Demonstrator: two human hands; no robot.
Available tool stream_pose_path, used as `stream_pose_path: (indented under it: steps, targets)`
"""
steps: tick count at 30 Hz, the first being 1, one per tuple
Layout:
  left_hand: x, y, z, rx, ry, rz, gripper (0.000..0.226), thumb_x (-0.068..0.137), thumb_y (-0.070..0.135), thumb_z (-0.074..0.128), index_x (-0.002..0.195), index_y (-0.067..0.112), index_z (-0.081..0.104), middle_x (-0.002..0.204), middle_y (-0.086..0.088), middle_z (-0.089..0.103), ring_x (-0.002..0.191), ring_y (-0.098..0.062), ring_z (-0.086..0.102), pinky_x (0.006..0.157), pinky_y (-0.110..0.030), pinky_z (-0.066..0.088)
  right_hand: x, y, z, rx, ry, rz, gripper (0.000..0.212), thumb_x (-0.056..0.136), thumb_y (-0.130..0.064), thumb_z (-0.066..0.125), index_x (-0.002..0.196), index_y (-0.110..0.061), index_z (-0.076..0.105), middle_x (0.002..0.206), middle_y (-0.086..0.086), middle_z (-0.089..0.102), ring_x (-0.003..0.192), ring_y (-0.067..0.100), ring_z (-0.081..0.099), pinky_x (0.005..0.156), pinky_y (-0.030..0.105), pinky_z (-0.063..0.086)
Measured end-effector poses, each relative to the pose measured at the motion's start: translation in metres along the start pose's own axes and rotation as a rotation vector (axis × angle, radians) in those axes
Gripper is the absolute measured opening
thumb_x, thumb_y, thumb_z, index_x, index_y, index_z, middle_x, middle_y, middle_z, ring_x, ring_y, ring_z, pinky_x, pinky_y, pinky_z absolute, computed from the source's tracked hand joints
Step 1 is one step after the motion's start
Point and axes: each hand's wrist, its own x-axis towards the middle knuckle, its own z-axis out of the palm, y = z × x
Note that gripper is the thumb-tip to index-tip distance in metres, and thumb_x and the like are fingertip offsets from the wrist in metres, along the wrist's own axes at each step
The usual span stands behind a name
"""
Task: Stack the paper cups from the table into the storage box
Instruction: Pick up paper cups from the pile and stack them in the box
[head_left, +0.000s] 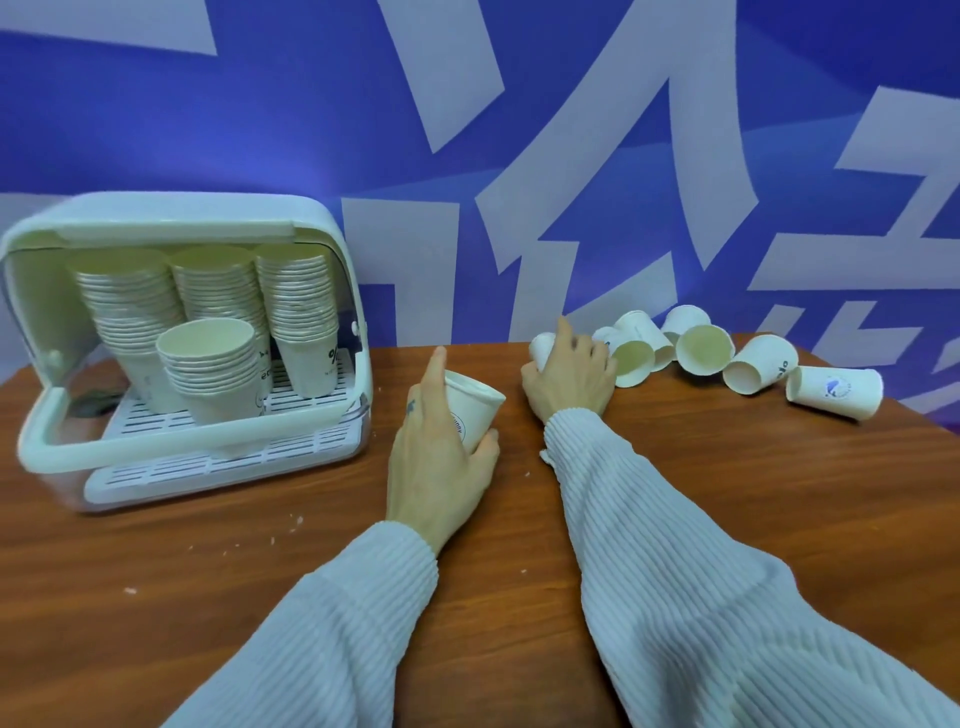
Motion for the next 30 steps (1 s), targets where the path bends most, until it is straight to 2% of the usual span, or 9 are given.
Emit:
stream_pose_path:
  steps: [4, 6, 10, 13, 17, 20, 23, 27, 30]
  targets:
    - [-0.008, 0.008, -0.013, -0.074, 0.011, -0.021, 0.099, 0.088, 0.030, 0.076, 0.160, 0.035, 0.008, 0.154, 0.001, 0.039, 0.135, -0.018, 0.044, 0.095, -0.023, 0.033, -0.026, 0.005, -0.022, 0.162, -0.108, 0.020, 0.055, 0.089, -0.047, 0.059, 0.140, -0.031, 0.053, 0.151, 0.010, 0.045, 0.136, 0.032, 0.045, 0.105, 0.047, 0.039]
    - [-0.012, 0.012, -0.021, -0.117, 0.029, -0.026, 0.099, 0.088, 0.029, 0.077, 0.160, 0.034, 0.009, 0.158, 0.001, 0.035, 0.140, -0.018, 0.041, 0.100, -0.023, 0.031, -0.042, 0.007, -0.034, 0.244, -0.168, 0.030, 0.056, 0.089, -0.049, 0.060, 0.142, -0.032, 0.048, 0.154, 0.009, 0.042, 0.134, 0.033, 0.048, 0.100, 0.049, 0.045]
    - [-0.019, 0.015, -0.048, -0.214, 0.084, -0.027, 0.101, 0.087, 0.028, 0.078, 0.161, 0.029, 0.011, 0.164, 0.004, 0.028, 0.147, -0.013, 0.032, 0.109, -0.024, 0.028, -0.072, 0.007, -0.061, 0.281, -0.271, -0.018, 0.072, 0.094, -0.052, 0.055, 0.157, -0.033, 0.026, 0.134, 0.008, 0.061, 0.120, 0.034, 0.058, 0.090, 0.047, 0.051]
    - [-0.028, 0.012, -0.079, -0.250, 0.147, 0.000, 0.100, 0.086, 0.026, 0.079, 0.160, 0.029, 0.013, 0.162, 0.004, 0.032, 0.144, -0.011, 0.036, 0.111, -0.023, 0.032, -0.085, -0.001, -0.085, 0.312, -0.368, -0.027, 0.068, 0.091, -0.056, 0.055, 0.152, -0.035, 0.034, 0.124, 0.004, 0.066, 0.107, 0.029, 0.063, 0.089, 0.044, 0.055]
    - [-0.028, 0.006, -0.132, -0.308, 0.347, -0.016, 0.097, 0.087, 0.022, 0.080, 0.160, 0.027, 0.015, 0.160, 0.006, 0.032, 0.138, -0.003, 0.035, 0.095, 0.006, 0.027, -0.099, -0.049, -0.123, 0.837, -0.292, -0.058, 0.053, 0.086, -0.040, 0.076, 0.127, -0.030, 0.042, 0.107, -0.009, 0.059, 0.098, 0.017, 0.064, 0.080, 0.037, 0.060]
    - [-0.019, -0.008, -0.171, -0.372, 0.511, -0.050, 0.095, 0.087, 0.019, 0.079, 0.159, 0.026, 0.017, 0.154, 0.011, 0.033, 0.133, -0.001, 0.037, 0.088, 0.009, 0.028, -0.106, -0.105, -0.143, 1.140, -0.253, -0.127, 0.056, 0.083, -0.029, 0.083, 0.126, -0.026, 0.046, 0.114, -0.011, 0.058, 0.105, 0.011, 0.062, 0.086, 0.035, 0.060]
    - [-0.011, -0.030, -0.199, -0.433, 0.636, -0.093, 0.084, 0.093, 0.018, 0.070, 0.159, 0.022, 0.018, 0.152, 0.005, 0.037, 0.132, -0.010, 0.044, 0.093, 0.002, 0.035, -0.110, -0.164, -0.153, 1.309, -0.283, -0.223, 0.064, 0.087, -0.025, 0.081, 0.139, -0.029, 0.044, 0.119, -0.014, 0.058, 0.106, 0.002, 0.061, 0.087, 0.022, 0.054]
    - [-0.008, -0.046, -0.213, -0.435, 0.694, -0.190, 0.086, 0.089, 0.031, 0.066, 0.159, 0.028, 0.016, 0.142, 0.010, 0.041, 0.120, -0.013, 0.052, 0.100, -0.032, 0.045, -0.110, -0.224, -0.146, 1.229, -0.275, -0.363, 0.072, 0.090, -0.030, 0.074, 0.153, -0.022, 0.042, 0.146, -0.003, 0.053, 0.132, 0.016, 0.052, 0.111, 0.040, 0.046]
    - [-0.006, -0.050, -0.213, -0.458, 0.701, -0.183, 0.087, 0.086, 0.035, 0.066, 0.158, 0.033, 0.015, 0.142, 0.008, 0.043, 0.119, -0.015, 0.054, 0.103, -0.045, 0.049, -0.107, -0.243, -0.134, 0.998, -0.306, -0.459, 0.071, 0.094, -0.034, 0.070, 0.156, -0.018, 0.040, 0.157, 0.004, 0.046, 0.142, 0.021, 0.043, 0.118, 0.039, 0.036]
